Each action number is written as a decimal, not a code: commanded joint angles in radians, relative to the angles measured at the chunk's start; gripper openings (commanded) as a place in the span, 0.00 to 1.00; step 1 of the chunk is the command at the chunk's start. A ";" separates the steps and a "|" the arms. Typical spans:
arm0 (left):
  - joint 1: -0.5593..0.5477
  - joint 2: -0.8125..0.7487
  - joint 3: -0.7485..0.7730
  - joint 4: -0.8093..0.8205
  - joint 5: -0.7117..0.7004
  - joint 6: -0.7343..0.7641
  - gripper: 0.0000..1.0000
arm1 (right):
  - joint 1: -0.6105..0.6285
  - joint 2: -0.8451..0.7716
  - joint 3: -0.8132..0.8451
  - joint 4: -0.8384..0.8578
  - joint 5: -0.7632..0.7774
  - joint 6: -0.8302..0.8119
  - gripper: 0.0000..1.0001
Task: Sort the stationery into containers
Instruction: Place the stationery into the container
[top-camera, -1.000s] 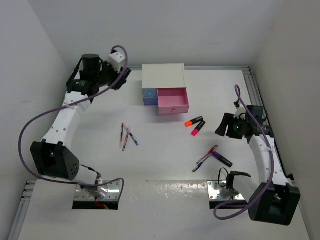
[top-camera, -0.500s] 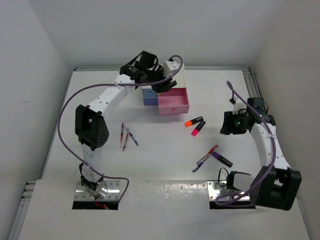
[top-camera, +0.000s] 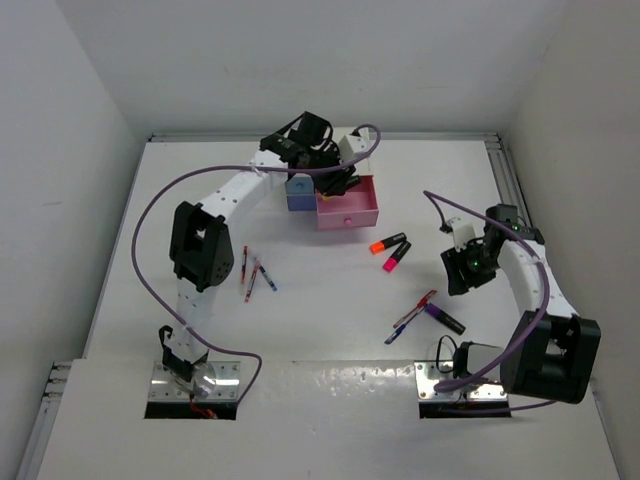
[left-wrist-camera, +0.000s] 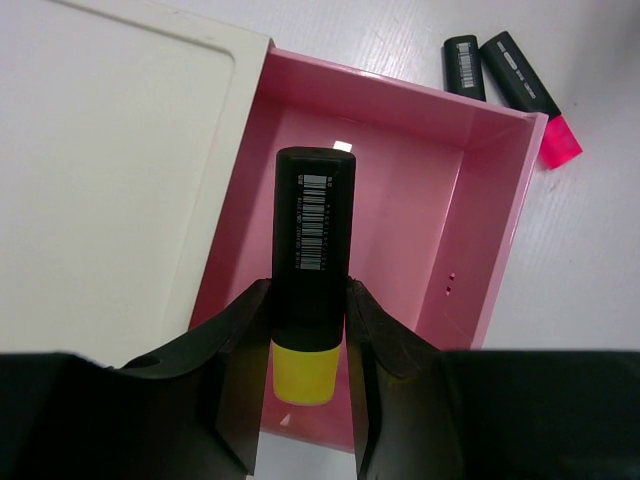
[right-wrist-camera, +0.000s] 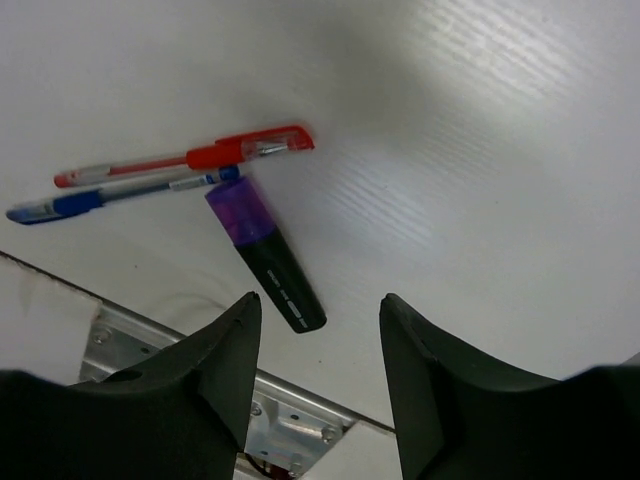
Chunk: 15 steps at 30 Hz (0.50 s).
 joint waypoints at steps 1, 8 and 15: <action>-0.015 0.008 0.004 0.021 0.041 0.015 0.30 | -0.004 -0.068 -0.065 -0.008 0.012 -0.125 0.51; -0.020 0.006 0.046 0.037 0.041 -0.031 0.57 | 0.007 -0.084 -0.104 -0.023 0.047 -0.222 0.49; 0.008 -0.099 0.116 0.082 0.088 -0.204 0.66 | 0.050 -0.045 -0.107 -0.030 0.081 -0.319 0.36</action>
